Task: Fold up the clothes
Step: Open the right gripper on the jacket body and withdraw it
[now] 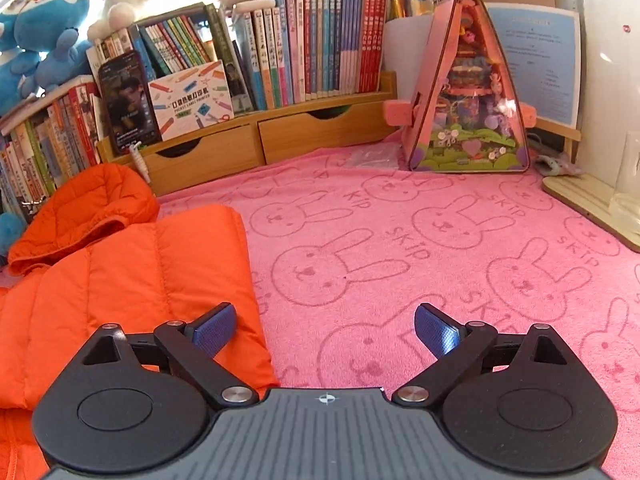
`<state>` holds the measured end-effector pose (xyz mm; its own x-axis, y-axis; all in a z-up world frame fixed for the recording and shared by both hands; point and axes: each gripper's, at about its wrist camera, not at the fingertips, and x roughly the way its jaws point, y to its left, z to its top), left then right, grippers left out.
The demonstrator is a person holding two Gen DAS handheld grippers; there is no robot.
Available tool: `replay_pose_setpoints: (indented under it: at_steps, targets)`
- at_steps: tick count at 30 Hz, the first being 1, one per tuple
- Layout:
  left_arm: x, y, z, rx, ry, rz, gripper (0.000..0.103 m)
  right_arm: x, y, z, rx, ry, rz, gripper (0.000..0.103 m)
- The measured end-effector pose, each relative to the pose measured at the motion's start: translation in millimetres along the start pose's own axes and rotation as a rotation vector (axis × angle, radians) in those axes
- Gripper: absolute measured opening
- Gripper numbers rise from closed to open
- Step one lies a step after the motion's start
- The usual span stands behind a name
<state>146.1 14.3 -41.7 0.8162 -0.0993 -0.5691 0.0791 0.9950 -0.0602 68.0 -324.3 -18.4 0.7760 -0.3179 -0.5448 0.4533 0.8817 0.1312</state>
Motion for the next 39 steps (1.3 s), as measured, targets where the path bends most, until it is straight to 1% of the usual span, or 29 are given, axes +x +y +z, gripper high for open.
replay_pose_setpoints:
  at_steps: [2, 5, 8, 10, 12, 14, 16, 18, 20, 22, 23, 25, 28, 31, 33, 35, 36, 39]
  targets:
    - [1, -1, 0, 0.006, 0.007, 0.004, 0.072, -5, 11, 8, -0.034, -0.047, 0.049, 0.096]
    - [2, -1, 0, 0.008, 0.014, 0.014, 0.076, -2, 46, 21, -0.127, -0.084, 0.174, 0.094]
    - [4, 1, 0, -0.001, 0.021, 0.015, 0.079, 14, 78, 25, -0.182, -0.063, 0.277, 0.091]
    - [4, 3, 0, -0.014, 0.026, 0.01, 0.08, 28, 88, 25, -0.182, -0.029, 0.3, 0.091]
    - [4, 4, 0, -0.023, 0.027, 0.003, 0.082, 44, 91, 23, -0.176, 0.008, 0.268, 0.091]
    - [4, 5, 0, -0.027, 0.029, -0.009, 0.086, 58, 82, 22, -0.152, 0.041, 0.215, 0.093]
    - [4, 4, 0, -0.027, 0.031, -0.014, 0.086, 70, 65, 28, -0.063, 0.087, 0.171, 0.095]
    - [5, 4, 0, -0.028, 0.032, -0.015, 0.087, 80, 39, 31, 0.057, 0.123, 0.132, 0.096]
    - [5, 4, 0, -0.029, 0.033, -0.016, 0.087, 81, 21, 35, 0.14, 0.119, 0.094, 0.096]
    - [5, 4, 1, -0.029, 0.034, -0.017, 0.087, 76, 13, 36, 0.178, 0.102, 0.061, 0.095]
    - [5, 4, 1, -0.029, 0.035, -0.016, 0.087, 72, 13, 36, 0.182, 0.093, 0.064, 0.095]
    - [6, 4, 1, -0.03, 0.036, -0.016, 0.087, 61, 17, 35, 0.176, 0.072, 0.097, 0.095]
    - [6, 3, 1, -0.03, 0.037, -0.015, 0.087, 41, 36, 32, 0.1, 0.031, 0.17, 0.096]
    - [6, 3, 1, -0.029, 0.038, -0.016, 0.087, 18, 72, 25, -0.038, 0.005, 0.278, 0.096]
    - [6, 3, 1, -0.029, 0.039, -0.016, 0.088, 5, 94, 17, -0.139, -0.001, 0.335, 0.097]
    - [6, 3, 1, -0.029, 0.039, -0.015, 0.088, -4, 114, 7, -0.239, 0.0, 0.383, 0.101]
    - [6, 3, 1, -0.029, 0.04, -0.015, 0.088, -5, 122, 2, -0.275, 0.008, 0.394, 0.102]
    - [6, 3, 1, -0.03, 0.041, -0.016, 0.091, 6, 132, -14, -0.315, 0.053, 0.367, 0.103]
